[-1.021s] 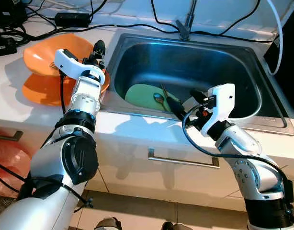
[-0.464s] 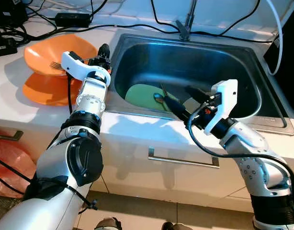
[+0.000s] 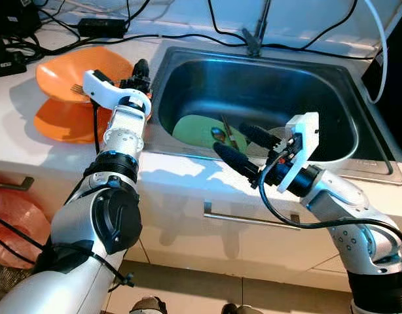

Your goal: Kitchen organization

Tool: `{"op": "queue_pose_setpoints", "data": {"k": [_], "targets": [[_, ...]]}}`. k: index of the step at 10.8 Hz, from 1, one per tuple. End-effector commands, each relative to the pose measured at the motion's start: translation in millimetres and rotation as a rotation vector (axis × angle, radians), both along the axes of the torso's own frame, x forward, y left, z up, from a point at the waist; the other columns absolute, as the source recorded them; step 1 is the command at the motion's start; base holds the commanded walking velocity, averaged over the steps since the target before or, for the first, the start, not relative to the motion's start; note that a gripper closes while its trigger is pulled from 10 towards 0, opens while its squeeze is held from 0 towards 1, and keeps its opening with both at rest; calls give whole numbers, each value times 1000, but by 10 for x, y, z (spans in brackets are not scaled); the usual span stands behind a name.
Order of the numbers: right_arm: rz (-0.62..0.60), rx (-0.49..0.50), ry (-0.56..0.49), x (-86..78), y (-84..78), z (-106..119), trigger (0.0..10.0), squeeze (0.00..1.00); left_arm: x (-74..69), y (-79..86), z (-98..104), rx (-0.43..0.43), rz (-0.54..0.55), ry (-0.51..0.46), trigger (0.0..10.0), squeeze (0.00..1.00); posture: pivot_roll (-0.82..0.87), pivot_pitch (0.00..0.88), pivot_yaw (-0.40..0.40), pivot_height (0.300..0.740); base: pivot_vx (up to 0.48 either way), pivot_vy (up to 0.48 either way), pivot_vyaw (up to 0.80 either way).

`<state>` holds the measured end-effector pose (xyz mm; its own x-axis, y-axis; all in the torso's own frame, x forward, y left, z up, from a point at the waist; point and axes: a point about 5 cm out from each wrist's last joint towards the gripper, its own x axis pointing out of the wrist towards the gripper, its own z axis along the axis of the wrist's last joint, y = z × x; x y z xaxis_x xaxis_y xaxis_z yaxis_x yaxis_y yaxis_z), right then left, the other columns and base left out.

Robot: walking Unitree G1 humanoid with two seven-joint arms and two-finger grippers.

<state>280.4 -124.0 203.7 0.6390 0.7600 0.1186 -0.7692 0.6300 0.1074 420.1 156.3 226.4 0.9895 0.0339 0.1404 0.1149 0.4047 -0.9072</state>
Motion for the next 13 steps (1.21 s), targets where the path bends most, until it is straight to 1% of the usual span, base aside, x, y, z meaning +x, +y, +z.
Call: {"op": "queue_pose_setpoints", "data": {"k": [1, 4, 7, 10, 11, 12, 13], "targets": [[21, 1, -6, -27, -1, 34, 10000, 333, 11, -7, 81, -27, 2, -19, 0, 0, -9, 91, -30, 740, 0, 0, 0], [27, -6, 2, -28, -6, 29, 10000, 298, 3, 18, 58, -99, 16, -14, 0, 0, -7, 92, -33, 740, 0, 0, 0], [25, -14, 7, -22, -6, 11, 10000, 275, -1, -42, 44, -171, -3, -23, 0, 0, -8, 90, -31, 740, 0, 0, 0], [23, -15, 9, -17, -1, 6, 10000, 267, -2, -68, 47, -171, -13, -23, 0, 0, -8, 91, -30, 740, 0, 0, 0], [23, -14, 10, -13, 5, 1, 10000, 255, -10, -152, 49, -118, -45, -34, 0, 0, -3, 88, -30, 740, 0, 0, 0], [23, -13, 10, -11, 8, 1, 10000, 255, -16, -190, 43, -81, -61, -39, 0, 0, 0, 86, -29, 740, 0, 0, 0], [19, -10, 7, -3, 11, 4, 10000, 255, -47, -312, 27, 36, -124, -70, 0, 0, 0, 86, -29, 740, 0, 0, 0]]}}
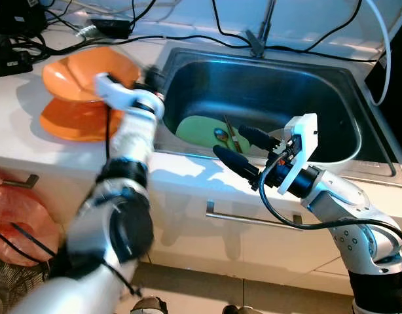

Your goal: Kitchen organization

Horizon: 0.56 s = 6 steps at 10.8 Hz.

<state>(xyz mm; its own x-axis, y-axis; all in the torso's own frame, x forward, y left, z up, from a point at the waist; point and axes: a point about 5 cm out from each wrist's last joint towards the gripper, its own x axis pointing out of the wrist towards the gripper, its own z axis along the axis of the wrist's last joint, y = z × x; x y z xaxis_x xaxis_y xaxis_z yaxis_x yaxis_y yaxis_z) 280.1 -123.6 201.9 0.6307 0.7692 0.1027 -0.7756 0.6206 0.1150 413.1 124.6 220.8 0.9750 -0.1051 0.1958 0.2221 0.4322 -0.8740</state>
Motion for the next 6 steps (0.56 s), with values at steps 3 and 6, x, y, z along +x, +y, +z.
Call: {"op": "queue_pose_setpoints", "data": {"k": [3, 6], "targets": [[-19, 24, -16, 37, 1, 52, 10000, 255, -121, -122, -137, 265, -136, -57, 0, 0, 15, 89, -25, 740, 0, 0, 0], [-92, 109, -17, 138, -58, 132, 10000, 0, -452, -191, -315, 605, -425, -209, 0, 0, 32, 90, -24, 740, 0, 0, 0]]}}
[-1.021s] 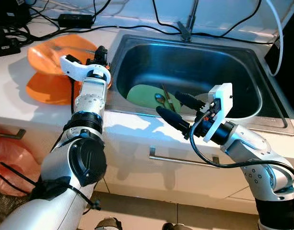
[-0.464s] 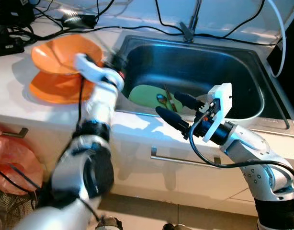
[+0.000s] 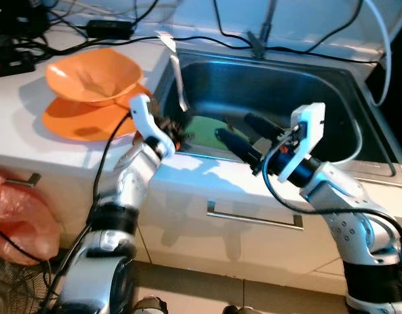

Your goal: Kitchen organization

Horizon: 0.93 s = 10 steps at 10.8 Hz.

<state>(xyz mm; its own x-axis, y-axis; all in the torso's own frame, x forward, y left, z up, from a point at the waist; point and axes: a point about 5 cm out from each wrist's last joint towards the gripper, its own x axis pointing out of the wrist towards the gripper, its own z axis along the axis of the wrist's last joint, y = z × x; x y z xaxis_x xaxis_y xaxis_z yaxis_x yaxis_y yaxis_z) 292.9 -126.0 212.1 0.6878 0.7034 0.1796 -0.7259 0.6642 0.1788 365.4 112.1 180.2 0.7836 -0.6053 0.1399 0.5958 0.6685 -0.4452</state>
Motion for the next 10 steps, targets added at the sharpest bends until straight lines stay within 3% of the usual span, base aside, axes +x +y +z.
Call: {"op": "queue_pose_setpoints", "data": {"k": [1, 3, 5, 6, 7, 9, 10], "targets": [[-28, 43, -10, 39, -45, 59, 10000, 0, -132, -83, 62, 57, -139, -54, 0, 0, 39, 90, -23, 740, 0, 0, 0], [-37, 129, 9, 127, -33, 116, 10000, 0, -383, -33, 42, 135, -300, -77, 0, 0, 54, 87, -23, 740, 0, 0, 0], [-11, 183, 41, 188, 7, 114, 10000, 0, -506, -72, 73, 165, -393, -95, 0, 0, 64, 84, -24, 740, 0, 0, 0], [28, 315, 128, 305, 30, 80, 10000, 0, -621, -110, 89, 179, -465, -96, 0, 0, 84, 76, -28, 740, 0, 0, 0], [55, 404, 171, 356, 35, 82, 10000, 0, -650, -112, 86, 190, -479, -94, 0, 0, 84, 75, -27, 740, 0, 0, 0], [85, 438, 184, 386, 72, 79, 9412, 0, -659, -129, 94, 190, -487, -93, 0, 0, 83, 73, -26, 740, 0, 0, 0], [104, 451, 184, 391, 88, 86, 0, 0, -667, -133, 95, 192, -490, -91, 0, 0, 83, 73, -26, 740, 0, 0, 0]]}}
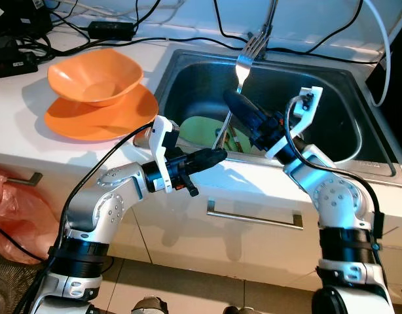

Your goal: Kitchen organization

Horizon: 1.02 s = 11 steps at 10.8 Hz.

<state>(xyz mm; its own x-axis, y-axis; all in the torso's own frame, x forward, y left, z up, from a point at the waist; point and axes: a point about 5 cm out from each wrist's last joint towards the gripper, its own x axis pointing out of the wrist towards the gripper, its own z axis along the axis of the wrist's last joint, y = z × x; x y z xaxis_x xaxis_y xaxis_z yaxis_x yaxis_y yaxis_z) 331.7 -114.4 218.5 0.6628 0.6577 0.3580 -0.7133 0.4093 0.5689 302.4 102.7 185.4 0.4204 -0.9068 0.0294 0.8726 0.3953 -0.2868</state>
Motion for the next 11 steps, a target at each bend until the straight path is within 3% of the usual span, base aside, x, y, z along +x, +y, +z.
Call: {"op": "queue_pose_setpoints", "data": {"k": [1, 11], "targets": [[25, 29, -17, -1, -2, 57, 0, 0, -46, -42, 43, -6, -32, -15, 0, 0, 83, 73, -26, 740, 0, 0, 0], [73, 17, -11, -52, -31, 20, 0, 0, -9, -14, 46, -27, -11, 5, 0, 0, 79, 67, -24, 740, 0, 0, 0]]}}
